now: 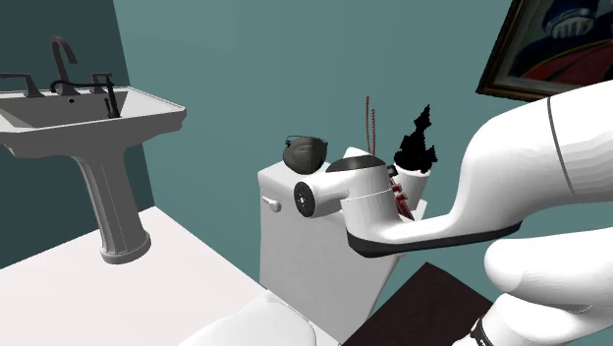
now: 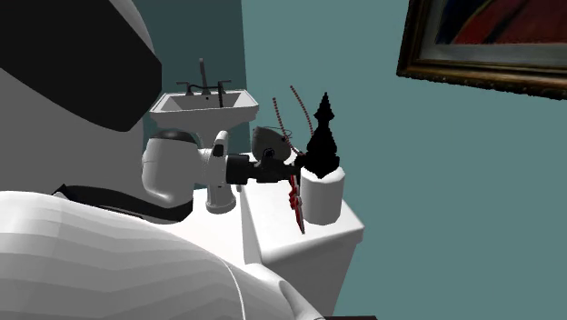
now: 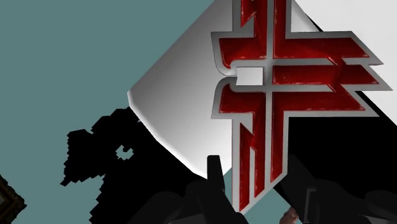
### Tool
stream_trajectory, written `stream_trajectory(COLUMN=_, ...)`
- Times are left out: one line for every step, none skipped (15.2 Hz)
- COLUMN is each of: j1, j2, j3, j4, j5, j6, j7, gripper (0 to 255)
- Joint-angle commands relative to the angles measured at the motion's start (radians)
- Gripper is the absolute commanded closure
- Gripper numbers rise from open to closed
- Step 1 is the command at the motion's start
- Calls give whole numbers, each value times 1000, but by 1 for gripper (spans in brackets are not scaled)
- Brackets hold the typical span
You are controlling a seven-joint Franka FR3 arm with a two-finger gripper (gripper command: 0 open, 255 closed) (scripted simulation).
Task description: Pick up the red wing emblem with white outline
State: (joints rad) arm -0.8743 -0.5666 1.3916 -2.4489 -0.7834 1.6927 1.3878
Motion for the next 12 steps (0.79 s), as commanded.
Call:
stream_trajectory(j1=0, j2=0, j3=0, j4=-1, j5=1, j6=0, j7=0, gripper=255)
stream_trajectory(j1=0, j2=0, j3=0, j4=-1, j5=1, j6=0, j7=0, gripper=255)
stream_trajectory(j1=1, j2=0, j3=-1, j4=-3, j5=1, j6=1, j7=1, gripper=255)
stream_trajectory(j1=15, j2=-4, j3=-19, j4=0, j5=-1, j6=-3, j7=-11, gripper=255)
stream_trajectory(j1=29, j2=-8, j3=-36, j4=2, j5=-2, j6=-7, j7=-22, gripper=255)
stream_trajectory(j1=42, j2=-12, j3=-53, j4=5, j5=-3, j6=-10, j7=-34, gripper=255)
stream_trajectory(j1=54, j2=-17, j3=-69, j4=8, j5=-5, j6=-13, j7=-46, gripper=255)
stream_trajectory(j1=66, j2=-22, j3=-84, j4=11, j5=-6, j6=-16, j7=-58, gripper=255)
stream_trajectory(j1=77, j2=-27, j3=-100, j4=14, j5=-7, j6=-19, j7=-70, gripper=255)
stream_trajectory(j1=87, j2=-32, j3=-114, j4=18, j5=-8, j6=-22, j7=-82, gripper=255)
stream_trajectory(j1=97, j2=-38, j3=-128, j4=21, j5=-9, j6=-25, j7=-94, gripper=255)
stream_trajectory(j1=107, j2=-43, j3=-142, j4=25, j5=-11, j6=-28, j7=-106, gripper=255)
